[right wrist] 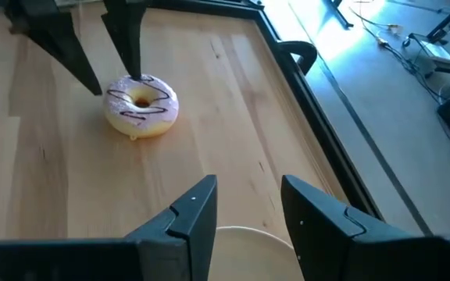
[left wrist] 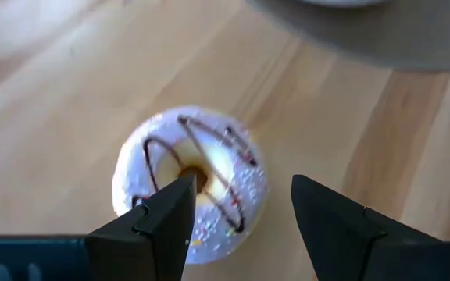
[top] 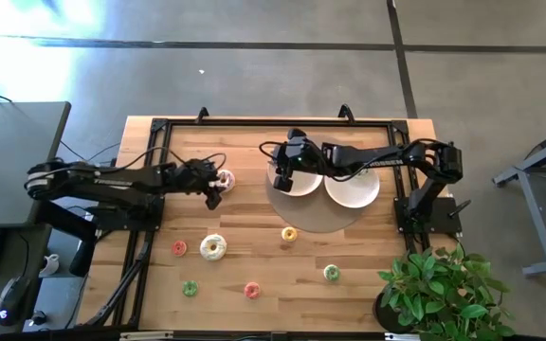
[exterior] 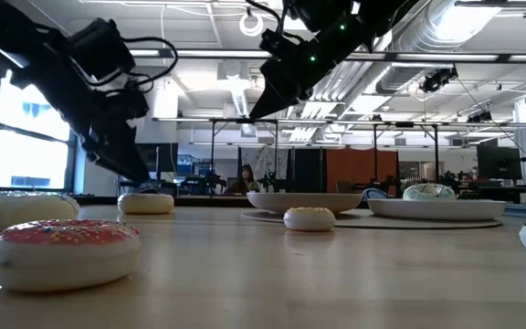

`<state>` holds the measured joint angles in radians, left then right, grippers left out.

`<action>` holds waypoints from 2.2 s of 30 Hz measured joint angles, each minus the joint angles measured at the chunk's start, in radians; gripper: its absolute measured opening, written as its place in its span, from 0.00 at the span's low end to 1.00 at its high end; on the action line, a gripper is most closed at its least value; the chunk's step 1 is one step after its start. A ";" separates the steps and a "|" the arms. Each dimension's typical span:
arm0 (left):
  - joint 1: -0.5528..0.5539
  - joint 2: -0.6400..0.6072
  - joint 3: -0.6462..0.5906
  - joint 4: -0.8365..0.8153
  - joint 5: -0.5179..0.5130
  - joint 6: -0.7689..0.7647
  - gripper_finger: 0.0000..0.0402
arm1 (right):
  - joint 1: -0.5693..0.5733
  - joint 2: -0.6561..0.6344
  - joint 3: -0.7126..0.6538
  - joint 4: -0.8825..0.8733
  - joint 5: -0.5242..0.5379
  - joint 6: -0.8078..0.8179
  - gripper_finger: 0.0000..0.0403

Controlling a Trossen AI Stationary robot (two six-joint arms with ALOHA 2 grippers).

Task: Pick & Place donuts
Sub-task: Put the large light purple doughnut on the right white plate

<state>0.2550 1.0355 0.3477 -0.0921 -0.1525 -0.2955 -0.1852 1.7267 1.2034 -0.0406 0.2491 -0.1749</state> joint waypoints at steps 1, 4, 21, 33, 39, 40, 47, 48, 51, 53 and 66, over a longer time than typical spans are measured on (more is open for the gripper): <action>0.000 0.018 0.000 0.000 -0.004 -0.001 0.52 | 0.000 0.000 0.000 0.000 0.002 -0.009 0.35; 0.000 0.071 0.000 0.004 -0.023 -0.002 0.52 | 0.000 0.000 0.000 0.000 0.012 -0.017 0.35; 0.000 0.259 0.002 0.115 -0.055 -0.049 0.19 | 0.009 -0.093 0.000 -0.116 0.079 -0.013 0.35; 0.000 0.233 0.217 0.163 0.107 -0.034 0.05 | 0.017 -0.393 0.000 -0.460 0.030 0.312 0.35; -0.003 0.257 0.392 0.427 0.036 -0.082 0.05 | 0.016 -0.449 0.000 -0.456 0.041 0.353 0.35; -0.014 0.261 0.415 0.488 0.043 -0.076 0.05 | 0.014 -0.454 0.000 -0.455 0.041 0.343 0.35; -0.097 0.328 0.538 0.560 0.085 0.003 0.05 | 0.013 -0.460 0.000 -0.450 0.028 0.330 0.35; -0.108 0.334 0.547 0.561 0.084 0.004 0.05 | 0.013 -0.460 0.000 -0.450 0.025 0.328 0.35; -0.134 0.353 0.557 0.563 0.078 0.003 0.05 | 0.013 -0.460 0.000 -0.449 0.025 0.330 0.35; -0.151 0.385 0.557 0.565 0.055 -0.013 0.05 | 0.013 -0.460 0.000 -0.449 0.025 0.330 0.35; -0.134 0.739 0.958 0.116 0.140 0.057 0.02 | 0.013 -0.460 0.000 -0.448 0.029 0.331 0.35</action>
<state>0.1206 1.7748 1.3053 0.0241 -0.0129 -0.2389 -0.1719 1.2671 1.2030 -0.4883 0.2783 0.1562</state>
